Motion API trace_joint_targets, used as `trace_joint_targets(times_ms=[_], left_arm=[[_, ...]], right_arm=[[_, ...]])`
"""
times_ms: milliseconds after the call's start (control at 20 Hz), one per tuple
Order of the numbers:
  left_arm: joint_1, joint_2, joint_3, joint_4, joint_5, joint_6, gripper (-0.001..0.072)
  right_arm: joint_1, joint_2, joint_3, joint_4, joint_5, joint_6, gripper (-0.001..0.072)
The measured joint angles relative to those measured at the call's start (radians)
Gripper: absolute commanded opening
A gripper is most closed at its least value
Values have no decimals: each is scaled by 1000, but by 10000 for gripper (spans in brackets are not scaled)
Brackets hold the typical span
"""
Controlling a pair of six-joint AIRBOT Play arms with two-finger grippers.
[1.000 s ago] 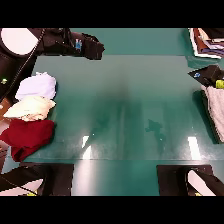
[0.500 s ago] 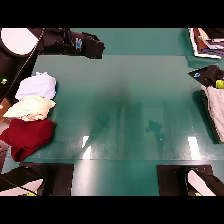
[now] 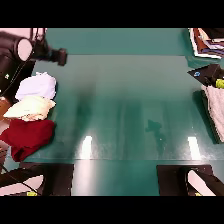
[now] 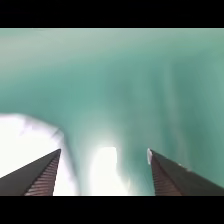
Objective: Fold the shirts.
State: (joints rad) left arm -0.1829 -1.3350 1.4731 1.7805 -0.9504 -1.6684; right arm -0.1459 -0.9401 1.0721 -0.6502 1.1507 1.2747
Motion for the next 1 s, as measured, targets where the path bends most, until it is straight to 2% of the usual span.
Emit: trace_joint_targets(times_ms=[250, 450, 500, 550, 600, 800, 1000], left_arm=[[197, -58, -183, 41, 67, -45, 652], [274, -126, -227, 52, 96, -55, 637], [282, -139, -232, 51, 99, -57, 435], [288, -148, -235, 50, 106, -58, 163], [293, -152, -237, 50, 107, -58, 32], [303, -130, -219, 48, 97, -58, 21], [305, 4, -123, 49, 95, -53, 20]], right_arm=[[0, 0, 0, 2, 0, 0, 15], [0, 0, 0, 3, 0, 0, 15], [0, 0, 0, 3, 0, 0, 15], [0, 0, 0, 3, 0, 0, 16], [0, 0, 0, 3, 0, 0, 16], [0, 0, 0, 5, -2, 0, 15], [0, 0, 28, 59, -38, 0, 15]])
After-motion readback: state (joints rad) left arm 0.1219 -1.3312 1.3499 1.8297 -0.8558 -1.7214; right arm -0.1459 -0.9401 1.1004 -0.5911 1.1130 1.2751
